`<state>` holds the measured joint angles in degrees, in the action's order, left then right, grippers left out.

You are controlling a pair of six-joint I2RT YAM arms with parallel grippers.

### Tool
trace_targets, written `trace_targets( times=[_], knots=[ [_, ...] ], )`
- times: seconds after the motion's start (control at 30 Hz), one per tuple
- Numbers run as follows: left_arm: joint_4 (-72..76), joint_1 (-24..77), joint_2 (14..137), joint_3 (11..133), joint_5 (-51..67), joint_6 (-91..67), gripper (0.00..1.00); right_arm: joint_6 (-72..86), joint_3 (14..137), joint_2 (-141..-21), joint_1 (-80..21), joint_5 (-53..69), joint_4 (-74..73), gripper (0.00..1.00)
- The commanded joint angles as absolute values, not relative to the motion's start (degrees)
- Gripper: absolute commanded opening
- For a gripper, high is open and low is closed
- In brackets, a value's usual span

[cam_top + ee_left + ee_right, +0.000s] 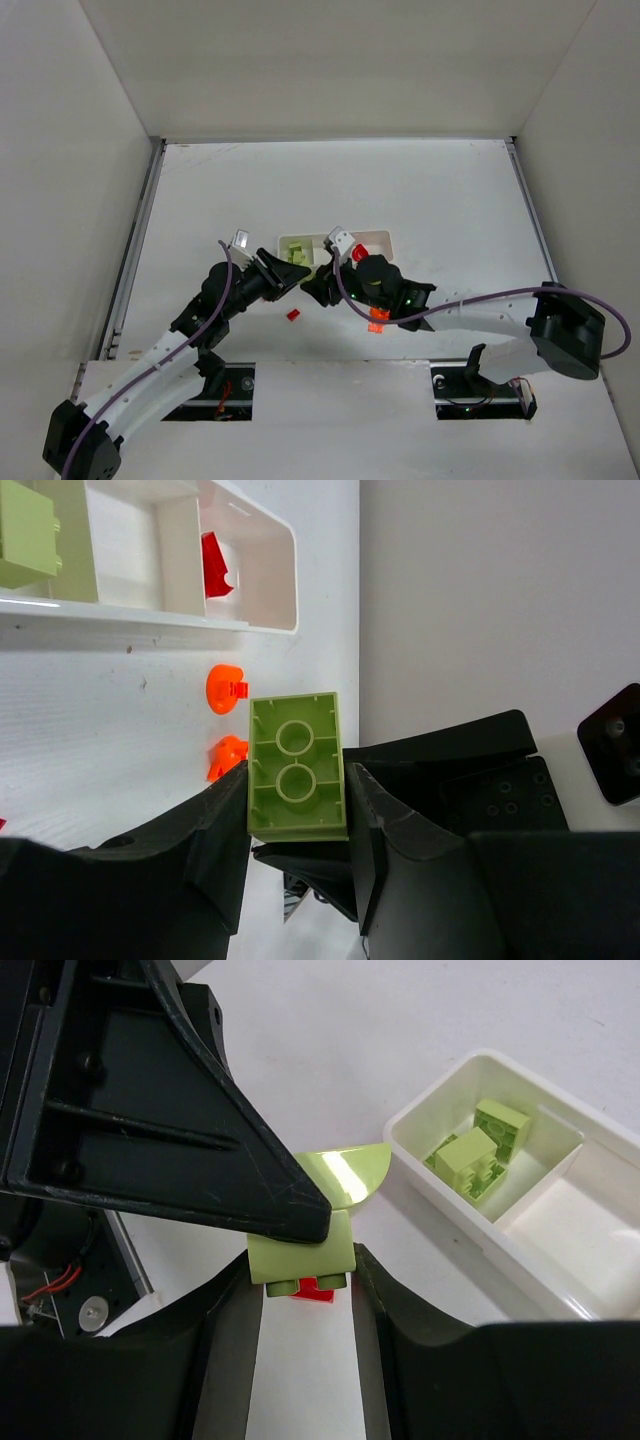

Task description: Sort the legos into containers by color

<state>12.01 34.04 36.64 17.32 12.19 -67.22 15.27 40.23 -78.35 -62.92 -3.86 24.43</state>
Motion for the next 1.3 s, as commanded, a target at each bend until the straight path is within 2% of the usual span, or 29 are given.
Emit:
trace_targets(
  times=[0.0,0.77,0.9,1.1,1.27],
  knots=[
    [12.0,33.3,36.2,17.6,11.4,-65.8,0.1,16.3,39.6,-75.7,-62.3,-3.2,28.9,0.36],
    [10.0,25.6,39.1,21.6,9.9,-57.7,0.1,16.3,38.0,-76.2,-62.4,-2.3,24.5,0.35],
    [10.5,25.8,38.0,21.4,9.4,-57.8,0.11,16.3,38.2,-76.7,-62.4,-2.2,24.4,0.34],
    [11.8,28.2,38.0,21.5,8.9,-58.4,0.19,16.4,39.4,-77.8,-62.4,-1.9,24.6,0.35],
    [11.7,28.3,37.5,21.6,8.5,-57.7,0.15,16.3,39.4,-77.9,-62.4,-1.8,24.3,0.35]
  ],
)
